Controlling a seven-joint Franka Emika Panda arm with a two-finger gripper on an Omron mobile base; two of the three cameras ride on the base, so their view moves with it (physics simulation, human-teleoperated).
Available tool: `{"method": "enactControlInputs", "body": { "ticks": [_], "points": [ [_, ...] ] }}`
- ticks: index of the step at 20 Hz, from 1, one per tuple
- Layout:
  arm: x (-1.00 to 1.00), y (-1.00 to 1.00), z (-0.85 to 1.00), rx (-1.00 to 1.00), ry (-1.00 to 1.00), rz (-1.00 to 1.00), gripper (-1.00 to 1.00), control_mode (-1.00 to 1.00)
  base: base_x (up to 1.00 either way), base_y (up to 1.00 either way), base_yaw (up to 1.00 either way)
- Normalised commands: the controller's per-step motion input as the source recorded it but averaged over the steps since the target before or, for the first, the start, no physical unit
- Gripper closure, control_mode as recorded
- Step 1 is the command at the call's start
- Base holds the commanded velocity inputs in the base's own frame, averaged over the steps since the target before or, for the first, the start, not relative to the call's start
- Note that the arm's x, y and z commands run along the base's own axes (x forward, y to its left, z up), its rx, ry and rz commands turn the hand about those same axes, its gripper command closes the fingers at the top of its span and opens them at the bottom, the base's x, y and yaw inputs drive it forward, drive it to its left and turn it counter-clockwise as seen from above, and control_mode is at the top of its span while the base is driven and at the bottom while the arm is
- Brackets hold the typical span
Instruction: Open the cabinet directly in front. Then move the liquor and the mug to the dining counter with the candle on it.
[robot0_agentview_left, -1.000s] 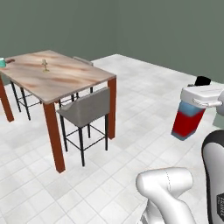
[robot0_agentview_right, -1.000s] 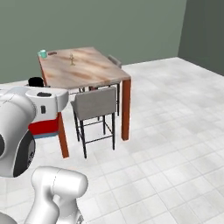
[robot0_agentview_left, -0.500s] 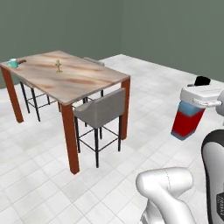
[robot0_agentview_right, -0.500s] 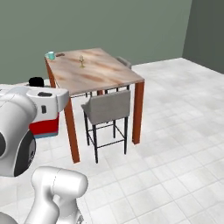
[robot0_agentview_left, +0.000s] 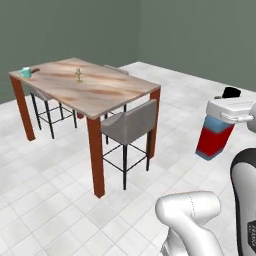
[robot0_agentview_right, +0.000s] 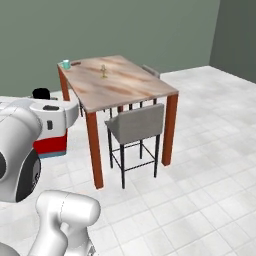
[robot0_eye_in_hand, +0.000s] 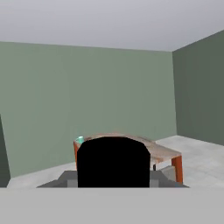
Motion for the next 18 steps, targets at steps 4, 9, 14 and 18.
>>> {"method": "enactControlInputs", "body": {
  "ticks": [4,9,14,18],
  "points": [
    [0.0,0.0,0.0,0.0,0.0,0.0,1.0,1.0,0.17,0.72,-0.11],
    [0.0,0.0,0.0,0.0,0.0,0.0,1.0,1.0,0.2,0.76,-0.14],
    [0.0,0.0,0.0,0.0,0.0,0.0,1.0,1.0,0.25,0.79,-0.16],
    [0.0,0.0,0.0,0.0,0.0,0.0,1.0,1.0,0.26,0.81,-0.18]
  ]
}}
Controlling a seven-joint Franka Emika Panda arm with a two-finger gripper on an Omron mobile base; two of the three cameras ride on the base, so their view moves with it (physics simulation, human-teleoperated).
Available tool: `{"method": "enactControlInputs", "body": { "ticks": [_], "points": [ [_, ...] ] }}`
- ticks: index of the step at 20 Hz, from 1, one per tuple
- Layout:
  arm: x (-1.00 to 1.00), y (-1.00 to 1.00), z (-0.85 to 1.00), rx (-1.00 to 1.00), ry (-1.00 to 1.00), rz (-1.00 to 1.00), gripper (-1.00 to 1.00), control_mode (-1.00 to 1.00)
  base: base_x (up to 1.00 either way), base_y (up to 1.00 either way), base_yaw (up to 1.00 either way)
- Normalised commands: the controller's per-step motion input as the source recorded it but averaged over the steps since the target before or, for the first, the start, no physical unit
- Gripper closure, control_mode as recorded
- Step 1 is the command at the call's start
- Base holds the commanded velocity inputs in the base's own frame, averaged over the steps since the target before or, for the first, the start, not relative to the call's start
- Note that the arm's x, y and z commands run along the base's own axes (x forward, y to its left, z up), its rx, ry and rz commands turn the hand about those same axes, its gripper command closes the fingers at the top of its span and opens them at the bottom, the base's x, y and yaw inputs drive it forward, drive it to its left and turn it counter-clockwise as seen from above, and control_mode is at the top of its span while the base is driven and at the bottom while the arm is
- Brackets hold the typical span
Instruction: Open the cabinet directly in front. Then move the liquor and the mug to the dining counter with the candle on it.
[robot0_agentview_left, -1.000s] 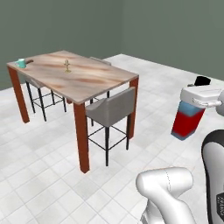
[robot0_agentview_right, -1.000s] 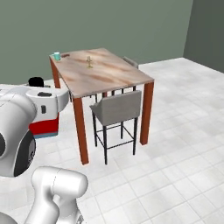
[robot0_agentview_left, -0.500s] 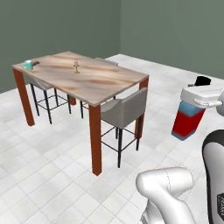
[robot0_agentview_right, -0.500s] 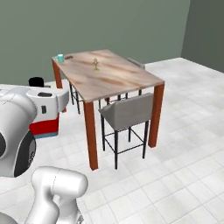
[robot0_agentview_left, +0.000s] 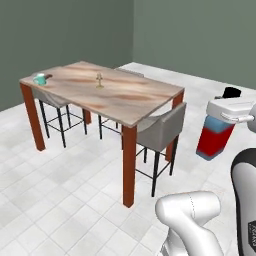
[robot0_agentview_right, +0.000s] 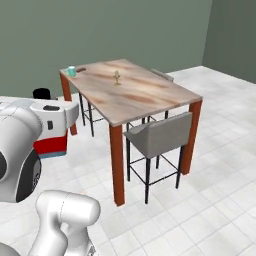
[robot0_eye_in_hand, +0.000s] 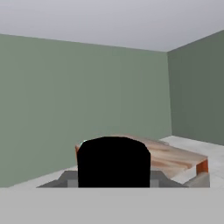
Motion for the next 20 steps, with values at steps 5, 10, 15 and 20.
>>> {"method": "enactControlInputs", "body": {
  "ticks": [5,10,15,20],
  "points": [
    [0.0,0.0,0.0,0.0,0.0,0.0,1.0,1.0,0.21,0.76,-0.19],
    [0.0,0.0,0.0,0.0,0.0,0.0,1.0,1.0,0.21,0.71,-0.18],
    [0.0,0.0,0.0,0.0,0.0,0.0,1.0,1.0,0.22,0.69,-0.18],
    [0.0,0.0,0.0,0.0,0.0,0.0,1.0,1.0,0.21,0.7,-0.18]
  ]
}}
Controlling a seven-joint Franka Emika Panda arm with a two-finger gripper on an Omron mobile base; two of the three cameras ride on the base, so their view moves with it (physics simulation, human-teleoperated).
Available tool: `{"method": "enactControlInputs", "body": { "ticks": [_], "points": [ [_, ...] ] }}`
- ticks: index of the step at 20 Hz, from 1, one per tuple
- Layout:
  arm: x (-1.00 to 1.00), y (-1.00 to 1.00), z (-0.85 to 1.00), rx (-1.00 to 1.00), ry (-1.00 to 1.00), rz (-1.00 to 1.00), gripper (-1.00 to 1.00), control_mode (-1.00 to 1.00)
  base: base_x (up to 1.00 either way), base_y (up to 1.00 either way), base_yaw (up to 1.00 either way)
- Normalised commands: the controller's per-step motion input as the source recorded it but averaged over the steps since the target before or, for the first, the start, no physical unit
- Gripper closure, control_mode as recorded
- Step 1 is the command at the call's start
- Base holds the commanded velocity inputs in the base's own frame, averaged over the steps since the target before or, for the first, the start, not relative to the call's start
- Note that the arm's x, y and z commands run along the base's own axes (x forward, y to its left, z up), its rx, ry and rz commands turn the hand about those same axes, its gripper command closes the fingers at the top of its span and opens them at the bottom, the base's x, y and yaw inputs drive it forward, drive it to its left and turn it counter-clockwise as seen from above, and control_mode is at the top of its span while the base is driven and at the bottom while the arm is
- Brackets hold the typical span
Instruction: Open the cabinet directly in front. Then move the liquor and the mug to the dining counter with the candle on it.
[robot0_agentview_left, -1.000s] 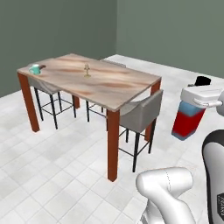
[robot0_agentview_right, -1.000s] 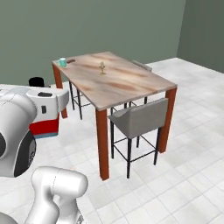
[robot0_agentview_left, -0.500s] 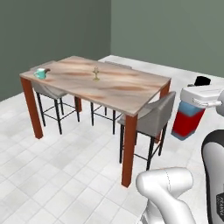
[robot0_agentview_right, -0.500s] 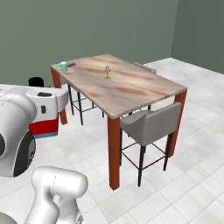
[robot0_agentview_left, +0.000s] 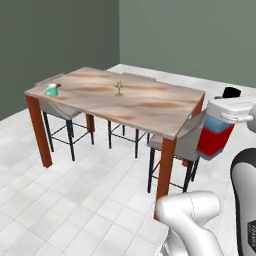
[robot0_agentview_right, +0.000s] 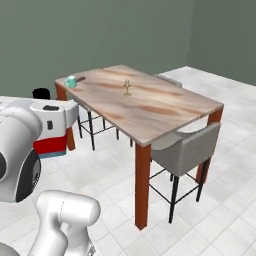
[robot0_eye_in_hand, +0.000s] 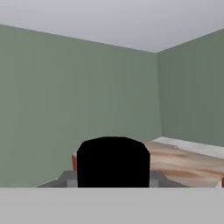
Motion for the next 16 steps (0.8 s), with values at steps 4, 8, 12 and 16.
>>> {"method": "enactControlInputs", "body": {
  "ticks": [4,8,12,16],
  "points": [
    [0.0,0.0,0.0,0.0,0.0,0.0,1.0,1.0,0.2,0.71,-0.18],
    [0.0,0.0,0.0,0.0,0.0,0.0,1.0,1.0,0.2,0.73,-0.18],
    [0.0,0.0,0.0,0.0,0.0,0.0,1.0,1.0,0.19,0.72,-0.18],
    [0.0,0.0,0.0,0.0,0.0,0.0,1.0,1.0,0.17,0.71,-0.18]
  ]
}}
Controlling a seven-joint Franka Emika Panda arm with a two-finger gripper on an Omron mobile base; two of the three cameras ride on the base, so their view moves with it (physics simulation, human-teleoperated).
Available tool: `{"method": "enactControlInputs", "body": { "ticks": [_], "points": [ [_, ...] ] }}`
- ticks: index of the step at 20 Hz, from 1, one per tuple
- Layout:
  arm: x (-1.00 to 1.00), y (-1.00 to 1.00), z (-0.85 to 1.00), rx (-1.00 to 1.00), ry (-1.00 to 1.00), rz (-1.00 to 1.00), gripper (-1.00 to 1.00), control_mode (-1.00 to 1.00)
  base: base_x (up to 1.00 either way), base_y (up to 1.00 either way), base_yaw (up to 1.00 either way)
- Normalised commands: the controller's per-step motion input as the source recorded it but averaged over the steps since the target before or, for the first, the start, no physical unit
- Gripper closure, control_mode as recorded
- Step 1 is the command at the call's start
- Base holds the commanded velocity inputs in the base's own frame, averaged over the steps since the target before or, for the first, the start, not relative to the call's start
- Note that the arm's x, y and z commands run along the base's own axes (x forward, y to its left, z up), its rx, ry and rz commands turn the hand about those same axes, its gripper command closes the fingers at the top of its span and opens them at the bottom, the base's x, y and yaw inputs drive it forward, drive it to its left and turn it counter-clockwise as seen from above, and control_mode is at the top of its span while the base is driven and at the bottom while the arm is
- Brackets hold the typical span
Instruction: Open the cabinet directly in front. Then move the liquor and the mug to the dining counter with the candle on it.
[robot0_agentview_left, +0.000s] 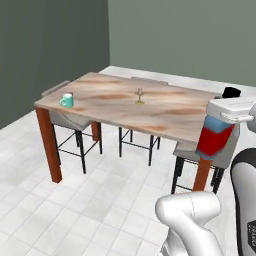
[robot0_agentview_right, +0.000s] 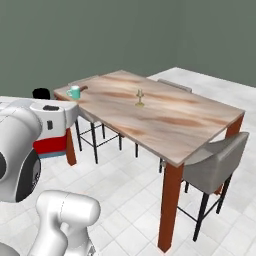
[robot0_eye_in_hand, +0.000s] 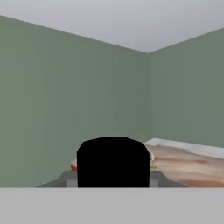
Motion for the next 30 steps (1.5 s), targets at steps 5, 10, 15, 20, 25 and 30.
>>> {"method": "enactControlInputs", "body": {
  "ticks": [5,10,15,20,25,30],
  "points": [
    [0.0,0.0,0.0,0.0,0.0,0.0,1.0,1.0,0.17,0.69,-0.17],
    [0.0,0.0,0.0,0.0,0.0,0.0,1.0,1.0,0.15,0.66,-0.17],
    [0.0,0.0,0.0,0.0,0.0,0.0,1.0,1.0,0.17,0.64,-0.17],
    [0.0,0.0,0.0,0.0,0.0,0.0,1.0,1.0,0.18,0.58,-0.15],
    [0.0,0.0,0.0,0.0,0.0,0.0,1.0,1.0,0.2,0.53,-0.14],
    [0.0,0.0,0.0,0.0,0.0,0.0,1.0,1.0,0.23,0.53,-0.14]
  ]
}}
